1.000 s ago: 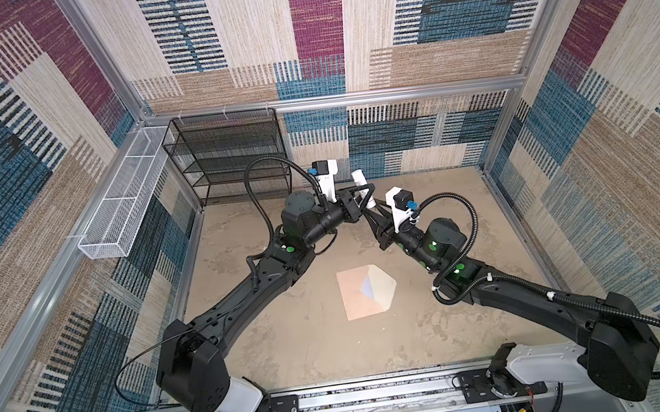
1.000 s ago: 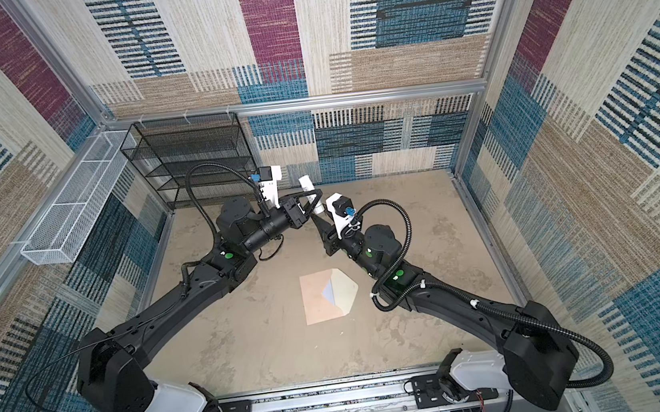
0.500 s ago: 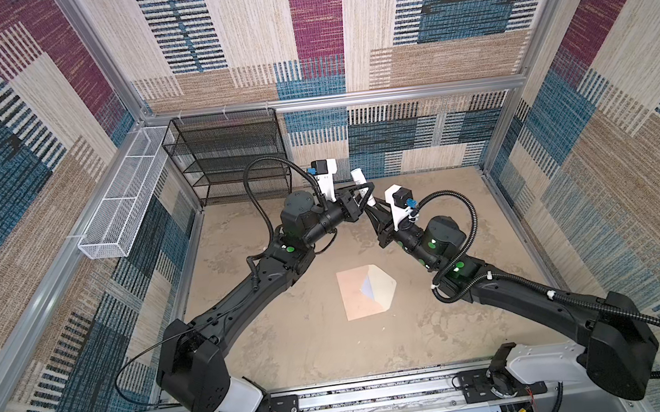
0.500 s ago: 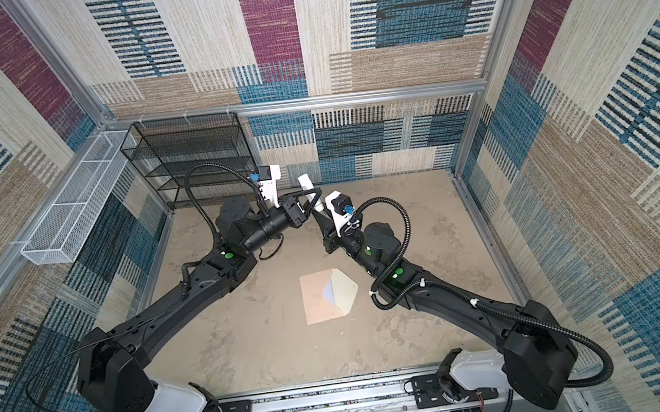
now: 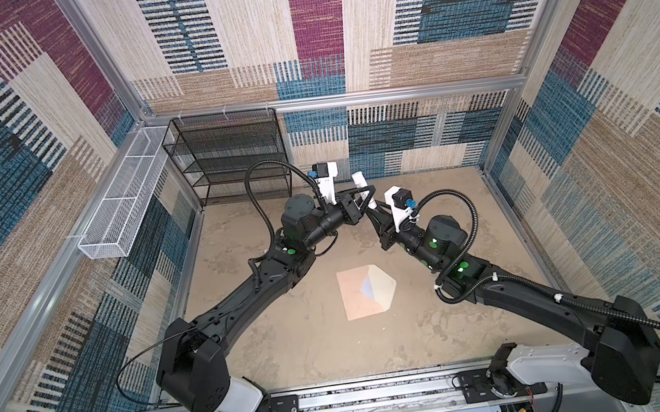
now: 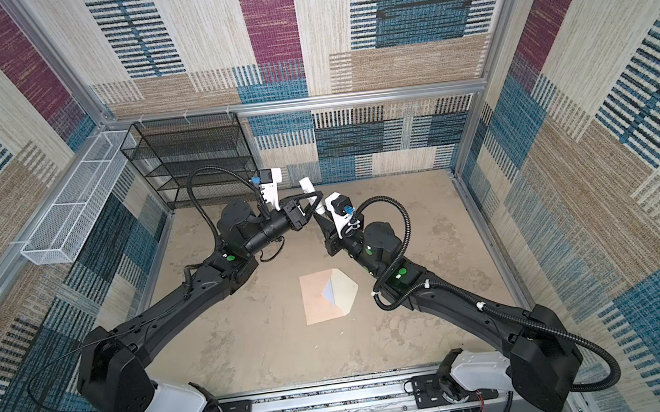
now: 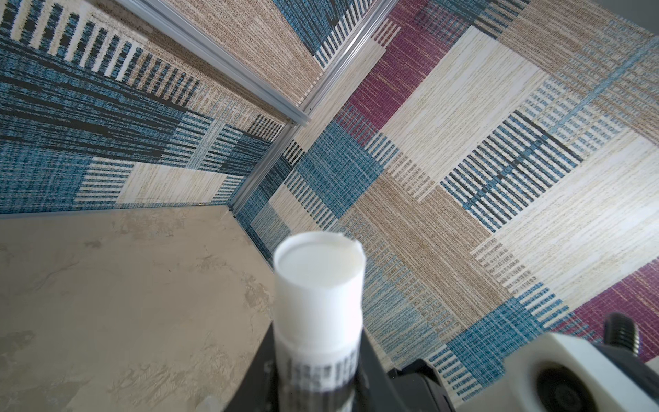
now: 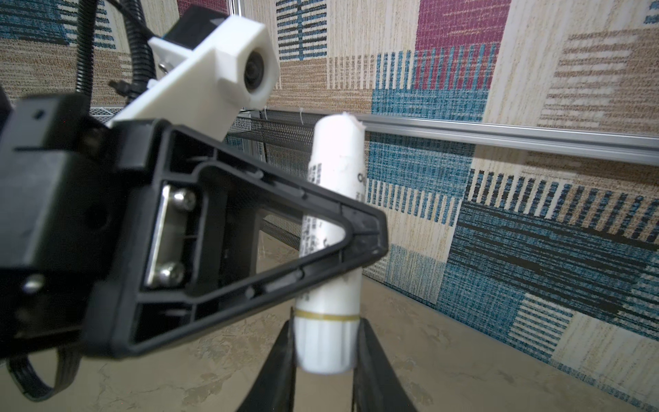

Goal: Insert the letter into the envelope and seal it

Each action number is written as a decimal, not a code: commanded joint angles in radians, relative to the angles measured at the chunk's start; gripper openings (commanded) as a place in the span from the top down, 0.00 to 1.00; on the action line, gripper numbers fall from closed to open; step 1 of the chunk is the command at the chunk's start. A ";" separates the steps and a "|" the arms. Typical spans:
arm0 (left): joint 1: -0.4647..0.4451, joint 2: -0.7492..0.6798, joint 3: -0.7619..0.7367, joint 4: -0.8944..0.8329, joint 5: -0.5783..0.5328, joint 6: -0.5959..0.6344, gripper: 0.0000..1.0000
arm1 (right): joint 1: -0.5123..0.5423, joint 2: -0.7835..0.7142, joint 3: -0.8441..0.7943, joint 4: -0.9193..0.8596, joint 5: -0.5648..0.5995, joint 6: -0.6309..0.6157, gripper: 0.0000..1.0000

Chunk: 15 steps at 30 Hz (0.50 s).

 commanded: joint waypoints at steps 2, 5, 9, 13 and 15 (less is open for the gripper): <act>-0.003 -0.005 -0.019 0.006 0.049 -0.027 1.00 | 0.002 -0.021 -0.010 0.047 -0.033 0.023 0.83; -0.003 -0.005 -0.024 0.009 0.065 -0.027 1.00 | 0.002 -0.033 -0.020 0.045 -0.045 0.027 0.83; -0.003 0.004 -0.025 0.029 0.100 -0.048 1.00 | 0.002 -0.044 -0.027 0.047 -0.051 0.029 0.84; -0.002 0.001 -0.036 0.044 0.116 -0.056 1.00 | 0.002 -0.052 -0.029 0.046 -0.055 0.033 0.84; -0.003 -0.002 -0.036 0.042 0.126 -0.050 1.00 | 0.002 -0.054 -0.028 0.042 -0.062 0.036 0.84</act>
